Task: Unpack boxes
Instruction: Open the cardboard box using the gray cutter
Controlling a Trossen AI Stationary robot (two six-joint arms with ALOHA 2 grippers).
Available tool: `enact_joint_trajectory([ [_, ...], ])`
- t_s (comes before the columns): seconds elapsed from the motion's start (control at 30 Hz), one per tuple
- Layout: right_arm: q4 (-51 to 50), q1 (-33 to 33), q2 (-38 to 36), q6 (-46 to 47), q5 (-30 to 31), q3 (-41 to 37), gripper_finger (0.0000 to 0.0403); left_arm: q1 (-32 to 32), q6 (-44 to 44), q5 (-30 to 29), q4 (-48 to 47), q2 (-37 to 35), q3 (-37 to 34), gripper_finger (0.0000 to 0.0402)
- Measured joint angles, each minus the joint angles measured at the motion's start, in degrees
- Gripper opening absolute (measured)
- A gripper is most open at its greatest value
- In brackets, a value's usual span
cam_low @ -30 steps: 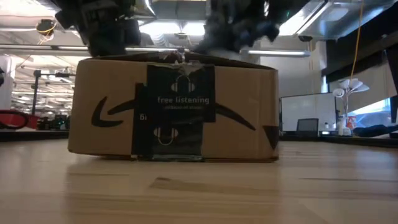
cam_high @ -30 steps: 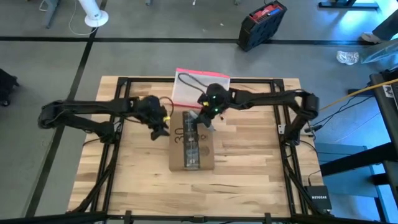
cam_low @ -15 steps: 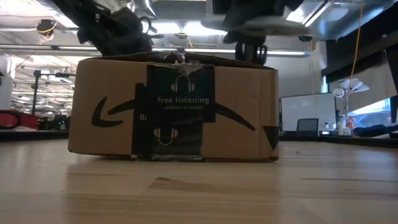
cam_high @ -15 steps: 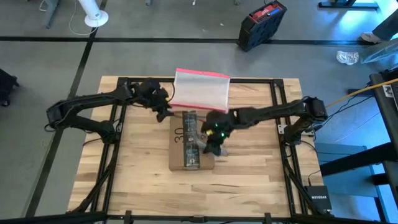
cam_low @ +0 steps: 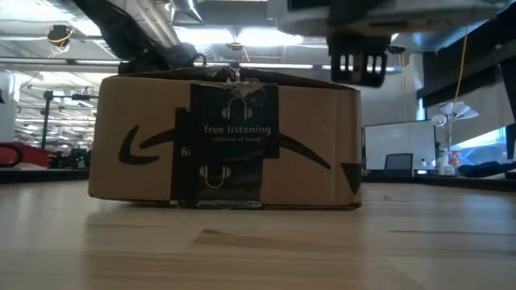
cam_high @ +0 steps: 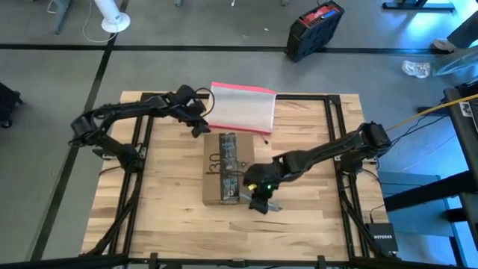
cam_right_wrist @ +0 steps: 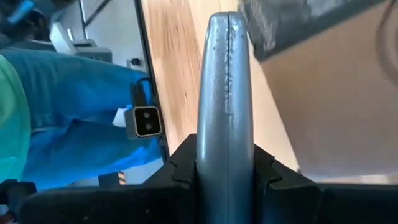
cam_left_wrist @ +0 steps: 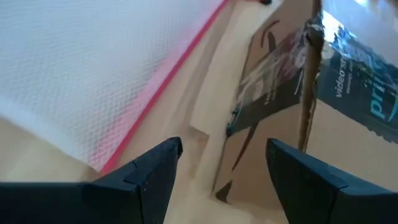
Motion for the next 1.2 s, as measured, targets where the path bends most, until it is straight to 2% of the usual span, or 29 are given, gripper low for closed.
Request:
enact_joint_trajectory([
  [0.2,-1.47,0.64,3.99,1.04,2.0,-0.05,0.0065,-0.34,5.48,2.16,-5.57,0.99,2.07,0.0235],
  [0.5,-5.98,-1.06,4.1,-2.36,4.42,0.13,0.0065,-5.0,12.92,2.53,-23.43,0.91,2.66,0.0235],
  [0.73,-8.75,-3.41,4.03,-4.89,5.09,0.17,0.0065,-8.96,13.35,2.9,-35.79,0.12,2.51,0.0235],
  [0.87,-11.41,-4.95,3.7,-6.82,7.6,0.2,0.0065,-11.53,13.36,4.05,-42.36,-0.69,2.44,0.0235],
  [1.1,-18.84,-9.41,2.28,-9.62,15.98,-0.26,0.0064,-15.77,12.69,9.96,-47.28,-3.39,2.44,0.0235],
  [1.2,-19.85,-12.6,1.71,-11.31,16.99,-0.26,0.0064,-18.22,10.02,14.15,-46.78,-3.42,2.46,0.0235],
])
